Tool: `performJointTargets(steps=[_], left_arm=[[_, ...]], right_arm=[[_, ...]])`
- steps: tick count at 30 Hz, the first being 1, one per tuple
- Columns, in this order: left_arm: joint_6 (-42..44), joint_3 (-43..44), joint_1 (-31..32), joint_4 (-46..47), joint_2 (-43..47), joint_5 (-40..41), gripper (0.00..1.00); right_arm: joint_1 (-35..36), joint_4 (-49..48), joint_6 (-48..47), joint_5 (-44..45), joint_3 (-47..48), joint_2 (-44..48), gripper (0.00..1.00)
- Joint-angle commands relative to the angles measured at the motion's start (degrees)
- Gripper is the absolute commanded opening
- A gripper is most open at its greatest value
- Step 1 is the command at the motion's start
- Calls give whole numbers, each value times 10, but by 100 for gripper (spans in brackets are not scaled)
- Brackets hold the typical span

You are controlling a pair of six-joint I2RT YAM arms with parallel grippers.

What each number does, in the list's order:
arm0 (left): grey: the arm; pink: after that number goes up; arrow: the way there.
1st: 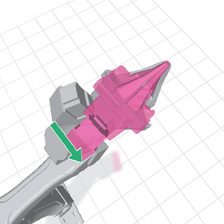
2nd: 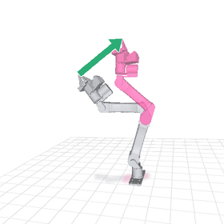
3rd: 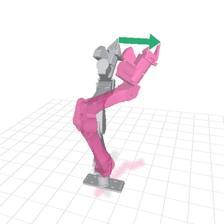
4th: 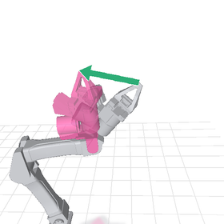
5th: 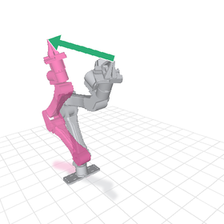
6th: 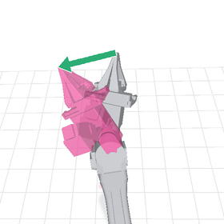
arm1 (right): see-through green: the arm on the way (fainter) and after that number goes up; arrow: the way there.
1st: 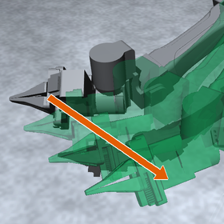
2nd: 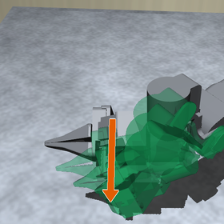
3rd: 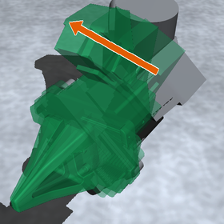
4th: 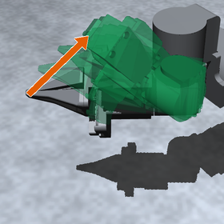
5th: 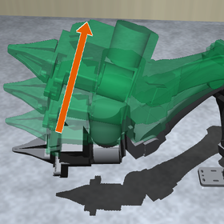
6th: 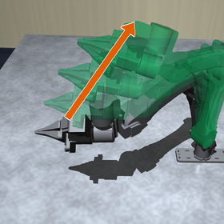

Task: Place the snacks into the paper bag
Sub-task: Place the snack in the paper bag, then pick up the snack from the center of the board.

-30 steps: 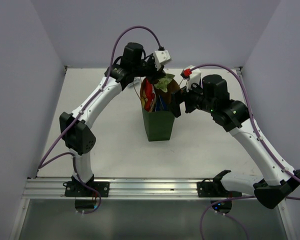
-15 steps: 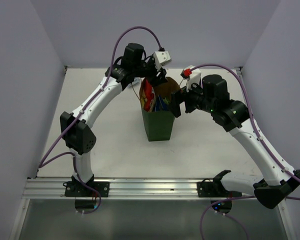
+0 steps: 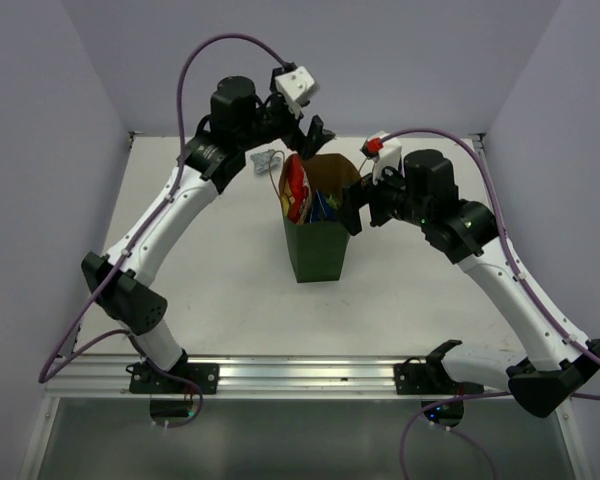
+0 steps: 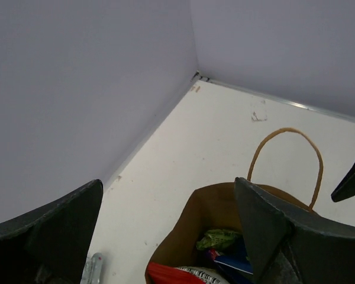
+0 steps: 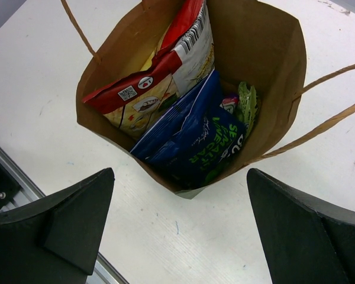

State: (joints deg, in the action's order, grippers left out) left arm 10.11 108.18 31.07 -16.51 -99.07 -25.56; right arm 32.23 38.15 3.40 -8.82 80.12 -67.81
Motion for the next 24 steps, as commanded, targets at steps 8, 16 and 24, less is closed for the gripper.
performJointTargets(steps=[8, 16, 24], left_arm=[[-62, -142, 1, 155, 170, 315, 100], [-184, -230, -68, 105, 210, 413, 100], [-250, -329, -203, 88, 244, 386, 100]], right_arm=[[-1, -6, -6, -14, -10, 22, 99], [-1, -8, -3, -21, -25, 29, 99], [0, -11, 1, -24, -33, 33, 99]])
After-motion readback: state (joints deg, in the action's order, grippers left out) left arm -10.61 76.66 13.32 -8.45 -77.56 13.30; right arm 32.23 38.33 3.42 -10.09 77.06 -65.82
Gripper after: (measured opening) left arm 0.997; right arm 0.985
